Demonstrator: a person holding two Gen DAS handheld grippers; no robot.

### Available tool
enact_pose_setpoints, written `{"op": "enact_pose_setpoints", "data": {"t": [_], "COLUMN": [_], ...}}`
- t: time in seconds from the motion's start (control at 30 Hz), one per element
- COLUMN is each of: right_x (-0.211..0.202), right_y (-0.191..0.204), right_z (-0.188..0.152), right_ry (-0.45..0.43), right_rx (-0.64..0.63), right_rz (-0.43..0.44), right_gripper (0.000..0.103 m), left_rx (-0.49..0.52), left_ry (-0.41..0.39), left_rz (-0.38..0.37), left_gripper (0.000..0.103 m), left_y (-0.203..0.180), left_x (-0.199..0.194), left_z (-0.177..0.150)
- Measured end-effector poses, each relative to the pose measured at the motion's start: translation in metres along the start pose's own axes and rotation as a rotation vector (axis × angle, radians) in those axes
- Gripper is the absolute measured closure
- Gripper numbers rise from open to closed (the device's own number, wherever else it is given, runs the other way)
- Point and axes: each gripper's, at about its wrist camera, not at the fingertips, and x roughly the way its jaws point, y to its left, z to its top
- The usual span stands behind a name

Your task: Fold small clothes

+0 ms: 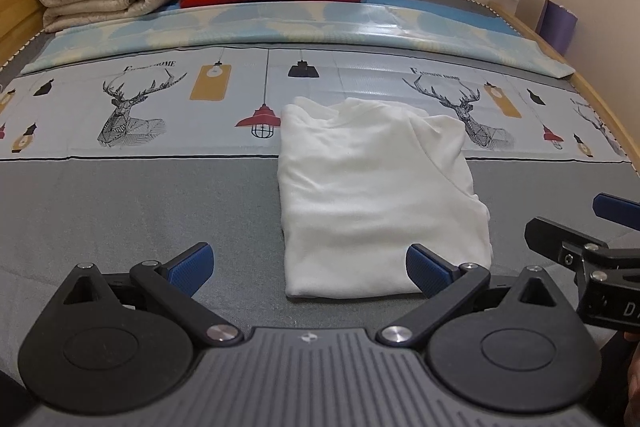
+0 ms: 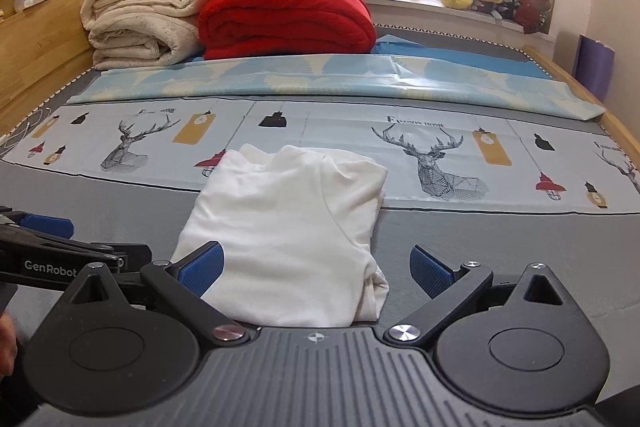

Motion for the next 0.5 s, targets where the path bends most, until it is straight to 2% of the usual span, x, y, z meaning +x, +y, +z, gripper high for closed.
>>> {"op": "enact_pose_setpoints", "data": {"t": [0.5], "right_x": [0.0006], "right_y": [0.0049], "right_z": [0.0001], "right_ry": [-0.003], "right_rx": [-0.028], "right_rz": [0.004], "right_gripper": [0.004], "left_rx": [-0.006], "left_ry": [0.0], "left_rz": [-0.01], "left_gripper": [0.001], "left_y": [0.0026], "left_x": [-0.0012], "left_z": [0.0016]}}
